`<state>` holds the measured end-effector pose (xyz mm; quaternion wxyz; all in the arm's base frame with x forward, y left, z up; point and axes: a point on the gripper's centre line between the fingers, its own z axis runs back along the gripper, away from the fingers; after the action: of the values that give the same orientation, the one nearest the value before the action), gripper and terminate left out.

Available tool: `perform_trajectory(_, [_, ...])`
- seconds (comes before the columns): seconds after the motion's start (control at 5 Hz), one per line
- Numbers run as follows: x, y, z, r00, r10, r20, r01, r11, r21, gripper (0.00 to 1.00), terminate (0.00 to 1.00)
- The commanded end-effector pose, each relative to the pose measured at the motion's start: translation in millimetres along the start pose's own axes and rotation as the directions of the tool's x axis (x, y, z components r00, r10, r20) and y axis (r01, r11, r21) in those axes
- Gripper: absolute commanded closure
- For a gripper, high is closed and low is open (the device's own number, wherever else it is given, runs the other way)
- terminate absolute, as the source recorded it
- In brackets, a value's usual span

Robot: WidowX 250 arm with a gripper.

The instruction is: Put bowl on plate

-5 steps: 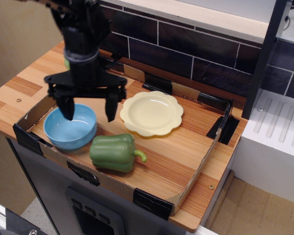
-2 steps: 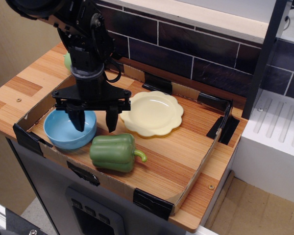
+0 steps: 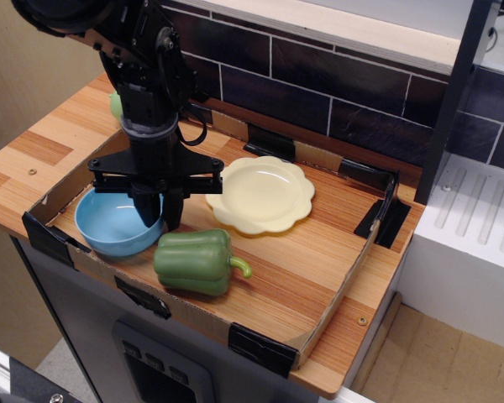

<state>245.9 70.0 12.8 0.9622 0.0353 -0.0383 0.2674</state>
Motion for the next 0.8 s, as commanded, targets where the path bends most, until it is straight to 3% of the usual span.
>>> perform_trajectory(0.0, [15,-16,52,0.994,-0.052,0.094,0.047,0.998,0.049,1.00,0.00])
perform_trajectory(0.2, [19,-43,69,0.982,-0.159,0.100,0.153,0.986,0.066,1.00,0.00])
perform_trajectory(0.4, [25,-72,72,0.950,-0.307,0.062,0.301,0.949,0.095,1.00,0.00])
perform_trajectory(0.6, [22,-91,60,0.885,-0.465,0.030,0.462,0.884,0.073,1.00,0.00])
